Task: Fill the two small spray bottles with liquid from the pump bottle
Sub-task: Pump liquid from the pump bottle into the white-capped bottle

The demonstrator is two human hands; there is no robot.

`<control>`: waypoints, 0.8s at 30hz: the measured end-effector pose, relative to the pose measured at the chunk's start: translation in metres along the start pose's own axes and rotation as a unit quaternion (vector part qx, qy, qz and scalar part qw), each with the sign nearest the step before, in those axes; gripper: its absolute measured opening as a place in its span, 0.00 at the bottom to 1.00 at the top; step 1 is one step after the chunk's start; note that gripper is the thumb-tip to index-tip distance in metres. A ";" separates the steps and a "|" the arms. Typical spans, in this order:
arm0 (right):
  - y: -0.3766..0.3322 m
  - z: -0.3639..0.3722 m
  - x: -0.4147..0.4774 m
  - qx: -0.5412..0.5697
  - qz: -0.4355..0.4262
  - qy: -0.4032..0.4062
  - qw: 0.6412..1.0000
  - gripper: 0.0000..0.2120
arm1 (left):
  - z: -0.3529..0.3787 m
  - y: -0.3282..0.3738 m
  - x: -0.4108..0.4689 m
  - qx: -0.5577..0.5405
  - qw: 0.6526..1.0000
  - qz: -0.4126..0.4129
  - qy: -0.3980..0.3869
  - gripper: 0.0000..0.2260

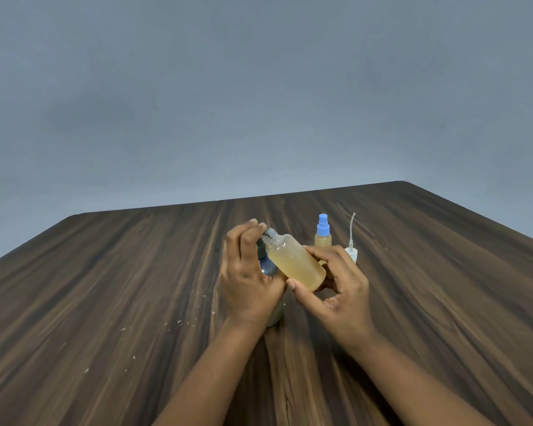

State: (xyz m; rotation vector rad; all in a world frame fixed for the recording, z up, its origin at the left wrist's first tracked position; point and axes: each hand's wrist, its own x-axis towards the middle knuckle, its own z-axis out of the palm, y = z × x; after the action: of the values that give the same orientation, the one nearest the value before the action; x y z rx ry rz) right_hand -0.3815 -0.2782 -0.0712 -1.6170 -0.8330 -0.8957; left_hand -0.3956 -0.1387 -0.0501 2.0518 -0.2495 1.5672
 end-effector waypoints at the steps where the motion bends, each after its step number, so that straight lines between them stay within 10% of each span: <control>1: 0.000 0.000 0.000 -0.001 0.000 -0.001 1.000 0.22 | 0.000 0.000 0.000 -0.001 1.000 -0.003 0.002 0.32; 24: -0.003 0.002 0.000 0.006 -0.001 0.006 1.000 0.20 | -0.001 0.002 0.000 0.016 1.000 0.006 -0.008 0.37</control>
State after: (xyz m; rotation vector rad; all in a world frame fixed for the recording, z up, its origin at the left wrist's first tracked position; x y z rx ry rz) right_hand -0.3836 -0.2760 -0.0699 -1.5997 -0.8309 -0.9005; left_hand -0.3970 -0.1397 -0.0493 2.0930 -0.2444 1.5721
